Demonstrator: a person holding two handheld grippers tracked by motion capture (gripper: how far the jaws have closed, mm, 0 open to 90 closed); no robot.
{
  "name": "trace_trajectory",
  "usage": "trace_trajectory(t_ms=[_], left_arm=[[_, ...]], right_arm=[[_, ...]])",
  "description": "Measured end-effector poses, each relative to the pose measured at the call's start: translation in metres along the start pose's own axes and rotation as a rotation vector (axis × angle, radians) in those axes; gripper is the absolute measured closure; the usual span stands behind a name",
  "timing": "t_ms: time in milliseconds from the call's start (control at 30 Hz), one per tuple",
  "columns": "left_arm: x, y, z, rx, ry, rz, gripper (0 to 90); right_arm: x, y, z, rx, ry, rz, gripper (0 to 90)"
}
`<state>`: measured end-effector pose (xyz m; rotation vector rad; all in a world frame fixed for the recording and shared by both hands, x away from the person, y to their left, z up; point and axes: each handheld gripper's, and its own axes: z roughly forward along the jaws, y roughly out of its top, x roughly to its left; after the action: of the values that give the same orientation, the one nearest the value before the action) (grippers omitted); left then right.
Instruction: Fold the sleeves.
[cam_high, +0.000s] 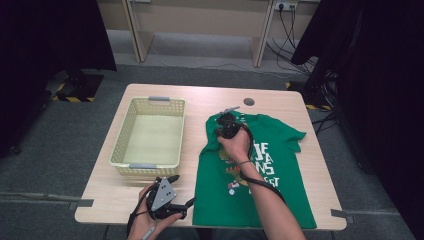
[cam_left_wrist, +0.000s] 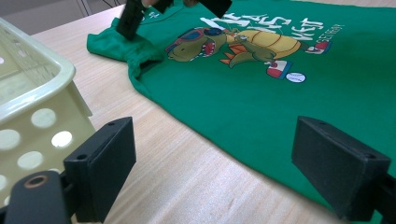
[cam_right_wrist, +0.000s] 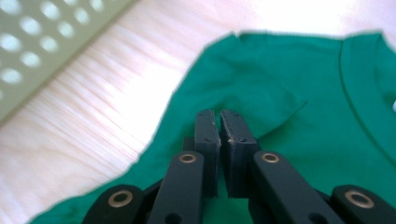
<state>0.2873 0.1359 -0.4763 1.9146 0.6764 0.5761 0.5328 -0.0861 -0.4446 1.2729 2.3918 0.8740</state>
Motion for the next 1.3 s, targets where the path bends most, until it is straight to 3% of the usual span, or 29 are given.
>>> trace_trajectory(t_ms=[267,533,600,733,800,967,1067,1200,1300], left_arm=[[0.000,0.000,0.000,0.004,0.000,0.006,12.9],[-0.001,0.000,0.000,0.001,-0.003,0.013,13.0],[-0.001,0.000,0.000,-0.001,-0.003,0.015,13.0],[-0.002,0.000,0.000,-0.002,-0.004,0.017,13.1],[-0.002,0.000,0.000,0.002,-0.004,0.018,13.1],[-0.002,0.000,0.000,0.004,-0.002,0.022,13.2],[-0.002,0.000,0.000,0.006,-0.001,0.021,13.2],[-0.002,0.000,0.000,0.005,0.000,0.024,13.2],[-0.003,0.000,0.000,0.004,0.000,0.025,13.2]], right_arm=[[0.023,0.020,-0.012,-0.086,0.030,-0.048,86.3],[0.051,0.034,-0.005,-0.111,0.114,-0.065,81.3],[0.052,0.036,-0.005,-0.133,0.161,-0.050,78.9],[0.041,0.036,-0.018,-0.162,0.144,-0.033,76.6],[0.028,0.033,-0.025,-0.147,0.117,-0.005,76.2],[0.003,0.014,-0.021,-0.012,0.082,0.015,75.7],[0.003,0.003,-0.014,0.033,0.107,-0.013,74.3],[0.013,0.001,-0.007,0.043,0.158,-0.060,72.9],[0.021,0.002,-0.001,0.050,0.182,-0.066,71.7]])
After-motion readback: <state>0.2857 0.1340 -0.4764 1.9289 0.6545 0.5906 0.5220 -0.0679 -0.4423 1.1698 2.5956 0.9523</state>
